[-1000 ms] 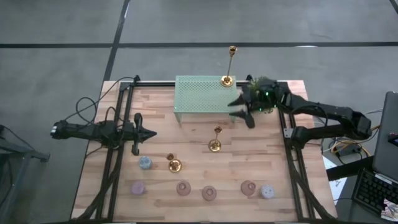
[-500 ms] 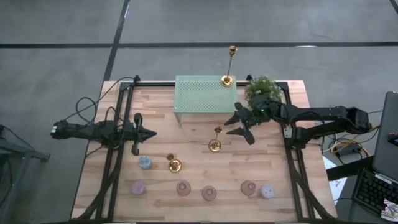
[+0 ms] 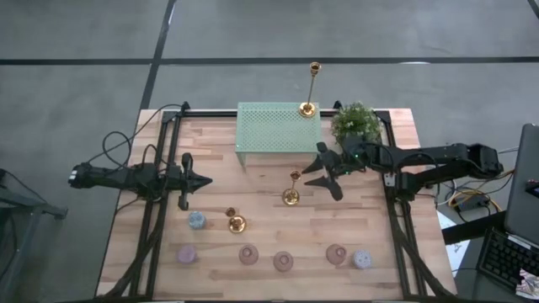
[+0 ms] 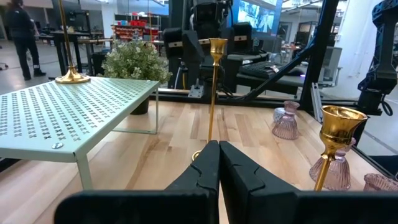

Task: Pick & Place candle stick holders
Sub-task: Put the top gold candle holder on the shelf aligned with the other gold candle holder

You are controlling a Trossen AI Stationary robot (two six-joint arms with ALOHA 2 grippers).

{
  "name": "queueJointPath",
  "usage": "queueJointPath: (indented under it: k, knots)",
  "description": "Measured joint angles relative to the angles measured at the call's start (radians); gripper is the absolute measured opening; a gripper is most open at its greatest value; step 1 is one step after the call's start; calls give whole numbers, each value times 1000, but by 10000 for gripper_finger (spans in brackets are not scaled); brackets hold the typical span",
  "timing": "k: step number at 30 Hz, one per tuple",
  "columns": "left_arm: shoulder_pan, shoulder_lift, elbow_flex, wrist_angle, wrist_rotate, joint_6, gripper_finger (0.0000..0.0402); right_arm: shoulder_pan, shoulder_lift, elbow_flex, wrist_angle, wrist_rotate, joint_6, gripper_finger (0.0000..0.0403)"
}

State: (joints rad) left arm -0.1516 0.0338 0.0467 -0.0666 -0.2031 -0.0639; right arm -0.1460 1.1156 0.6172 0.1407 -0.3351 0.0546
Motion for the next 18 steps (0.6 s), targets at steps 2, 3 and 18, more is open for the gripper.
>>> queueJointPath:
  k: [2,3,18]
  knots:
    - [0,0,0,0,0,0,10,17,0,-6,4,45,-2,178]
    - [0,0,0,0,0,0,10,25,0,-11,6,57,-2,177]
    - [0,0,0,0,0,0,10,167,0,-101,153,351,57,178]
